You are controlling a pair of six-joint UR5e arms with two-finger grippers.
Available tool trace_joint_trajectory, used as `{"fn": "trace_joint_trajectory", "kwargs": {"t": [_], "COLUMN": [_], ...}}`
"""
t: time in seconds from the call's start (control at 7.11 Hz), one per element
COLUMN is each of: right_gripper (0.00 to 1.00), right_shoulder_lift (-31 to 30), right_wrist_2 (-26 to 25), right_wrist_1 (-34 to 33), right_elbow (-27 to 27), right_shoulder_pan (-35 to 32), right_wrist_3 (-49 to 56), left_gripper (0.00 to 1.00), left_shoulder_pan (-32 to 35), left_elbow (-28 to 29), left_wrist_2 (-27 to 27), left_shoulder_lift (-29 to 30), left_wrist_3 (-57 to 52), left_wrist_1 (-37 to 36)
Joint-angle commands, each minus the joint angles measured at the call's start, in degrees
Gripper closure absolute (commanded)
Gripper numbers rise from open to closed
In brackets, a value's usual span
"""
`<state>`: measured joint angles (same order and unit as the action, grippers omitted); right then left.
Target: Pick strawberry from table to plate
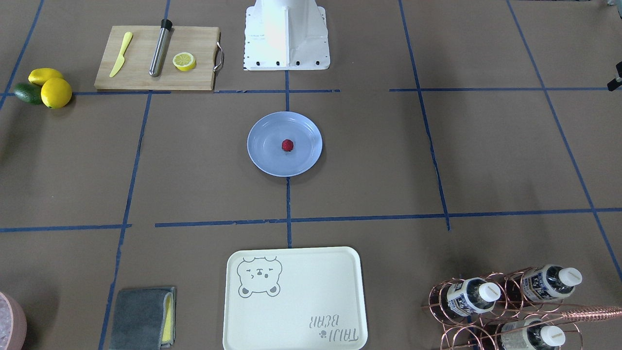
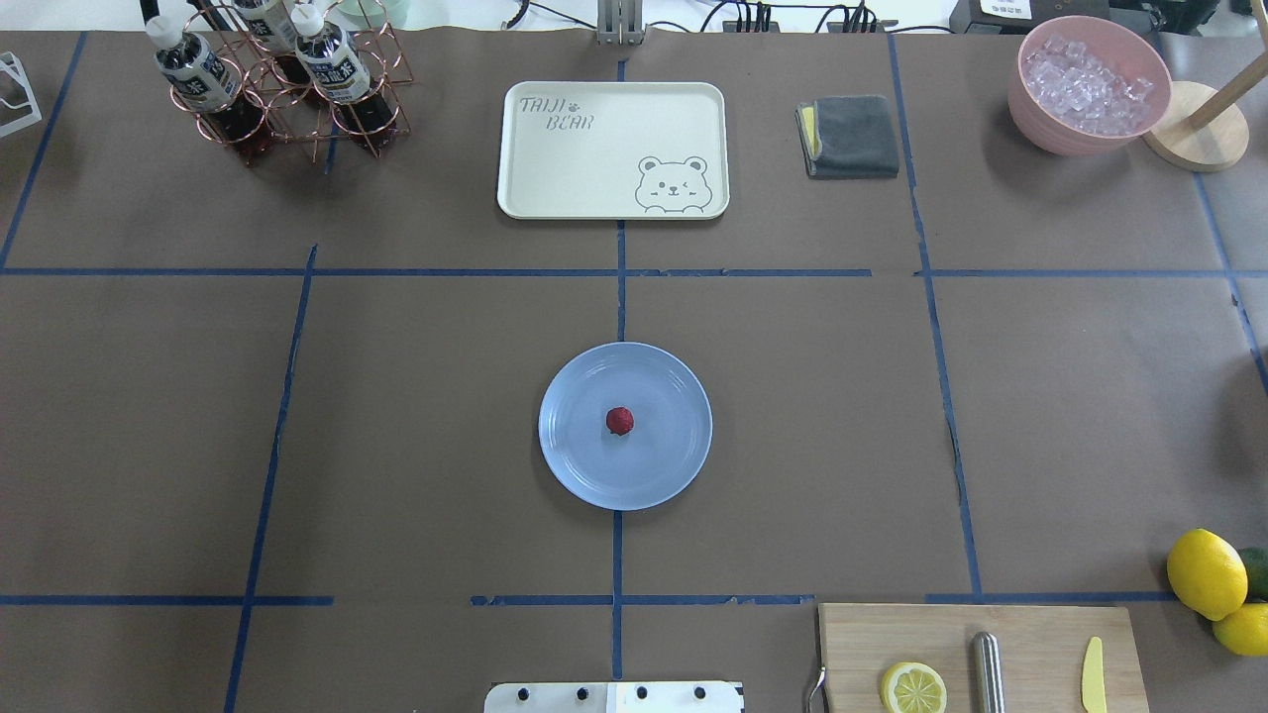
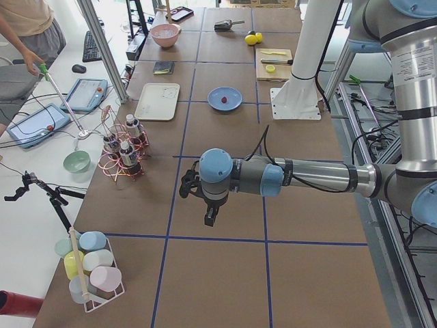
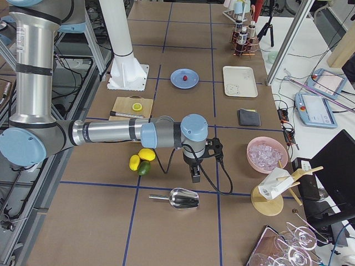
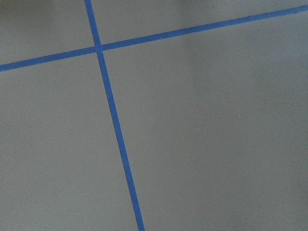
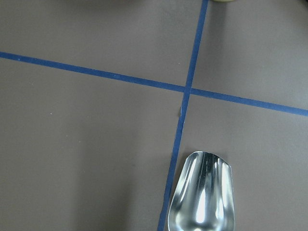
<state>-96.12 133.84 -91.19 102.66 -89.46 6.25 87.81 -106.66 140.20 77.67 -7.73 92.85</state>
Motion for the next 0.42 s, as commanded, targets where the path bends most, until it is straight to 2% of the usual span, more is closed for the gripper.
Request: {"fn": "trace_joint_trajectory", "kwargs": {"t": [0.0, 0.14, 0.28], "right_gripper": [0.00, 0.00, 0.00], "right_shoulder_lift": [0.32, -0.03, -0.29], "right_wrist_2": [-1.31, -0.96, -0.95], "right_wrist_1": [0.05, 0.05, 0.05], "right_elbow": [0.00, 0.08, 0.43], "right_shoulder_pan": [0.25, 0.17, 0.16], "right_wrist_3": [-0.71, -0.71, -0.71], "left_gripper": [0.00, 0.00, 0.00], "left_shoulder_pan": [2.77, 6.54, 7.01], "left_elbow": [0.67, 0.58, 1.62], "left_wrist_2": [-4.75, -4.33, -4.76], "left_shoulder_lift": [2.73, 3.88, 6.15], "left_wrist_3": [0.00, -0.09, 0.00], "left_wrist_1": [-0.12, -0.04, 0.05]}}
